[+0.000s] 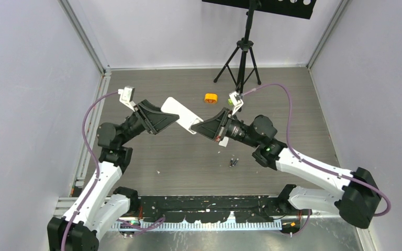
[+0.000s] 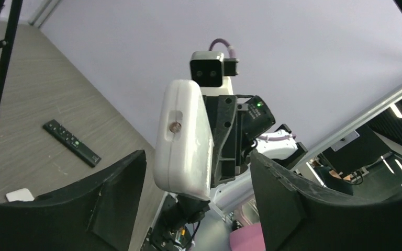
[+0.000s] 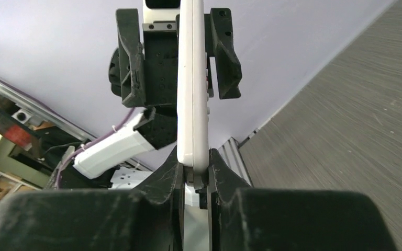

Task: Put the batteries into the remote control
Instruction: Adjust the remote control.

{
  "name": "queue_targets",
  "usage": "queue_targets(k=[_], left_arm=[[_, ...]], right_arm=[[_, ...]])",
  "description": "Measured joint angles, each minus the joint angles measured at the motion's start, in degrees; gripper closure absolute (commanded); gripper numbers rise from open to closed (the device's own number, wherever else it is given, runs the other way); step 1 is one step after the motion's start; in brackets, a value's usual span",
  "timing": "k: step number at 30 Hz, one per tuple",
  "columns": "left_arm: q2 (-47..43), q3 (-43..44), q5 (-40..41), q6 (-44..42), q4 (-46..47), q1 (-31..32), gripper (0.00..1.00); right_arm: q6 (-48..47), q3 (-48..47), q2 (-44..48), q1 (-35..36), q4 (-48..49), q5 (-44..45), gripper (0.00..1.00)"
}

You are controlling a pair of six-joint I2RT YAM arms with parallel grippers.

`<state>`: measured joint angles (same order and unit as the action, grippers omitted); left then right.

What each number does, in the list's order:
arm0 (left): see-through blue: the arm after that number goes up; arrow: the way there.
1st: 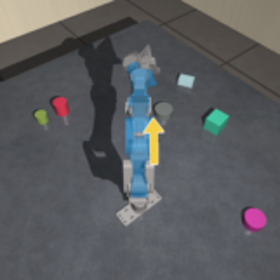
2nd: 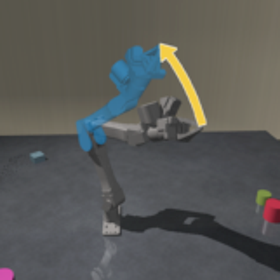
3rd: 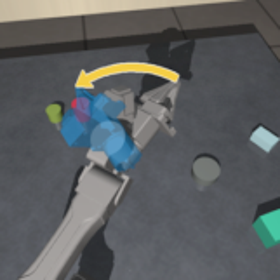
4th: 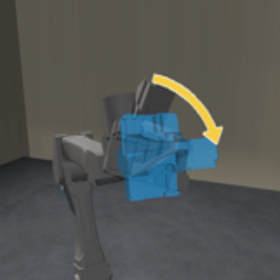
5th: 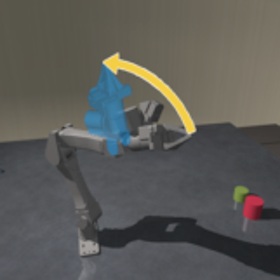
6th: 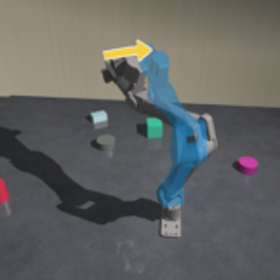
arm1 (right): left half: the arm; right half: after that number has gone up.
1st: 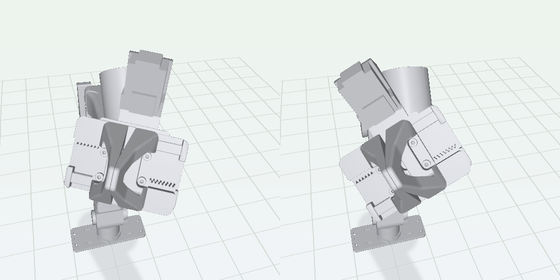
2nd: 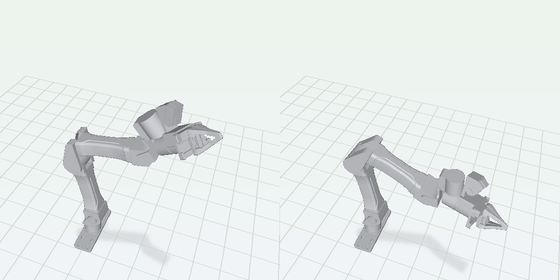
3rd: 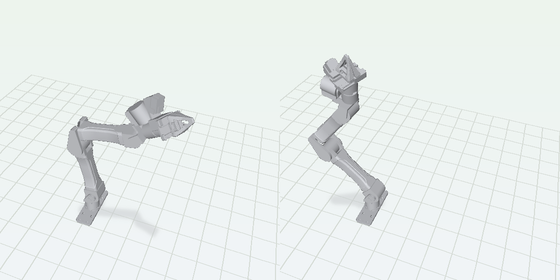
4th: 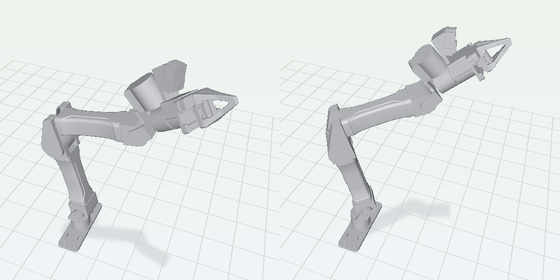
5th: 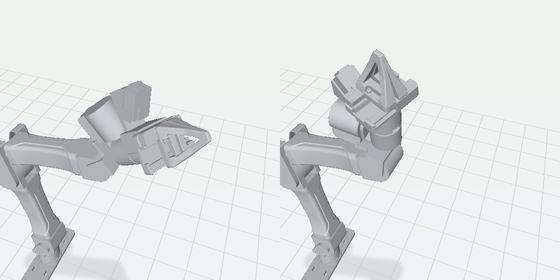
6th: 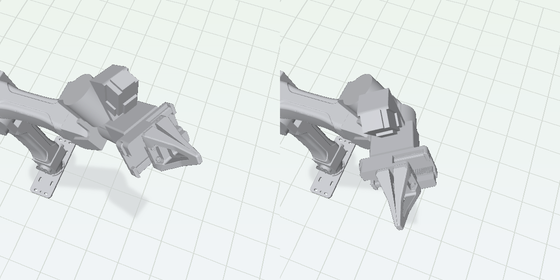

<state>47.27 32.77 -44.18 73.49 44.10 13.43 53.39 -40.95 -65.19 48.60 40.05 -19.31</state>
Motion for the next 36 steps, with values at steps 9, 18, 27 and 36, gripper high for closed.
queue_targets(k=[9, 18, 27, 36], left_arm=[[2.7, 11.3, -12.3, -6.6, -16.1, 0.0, 0.3], [5.1, 11.3, -21.7, -5.0, -16.8, 0.1, 0.55], [4.7, 10.5, -25.0, -5.3, -17.0, 0.7, 0.55], [4.8, 9.9, -25.9, -8.0, -18.5, 2.4, 0.93]], right_arm=[[-8.5, -8.9, 7.1, -2.5, -24.0, -7.0, 1.0], [-11.4, -10.9, 5.0, -2.5, -32.9, -15.4, 1.0], [-15.7, -13.9, 4.3, -2.3, -38.7, -15.5, 1.0], [-17.1, -14.1, 4.4, -2.2, -39.8, -16.2, 1.0]])
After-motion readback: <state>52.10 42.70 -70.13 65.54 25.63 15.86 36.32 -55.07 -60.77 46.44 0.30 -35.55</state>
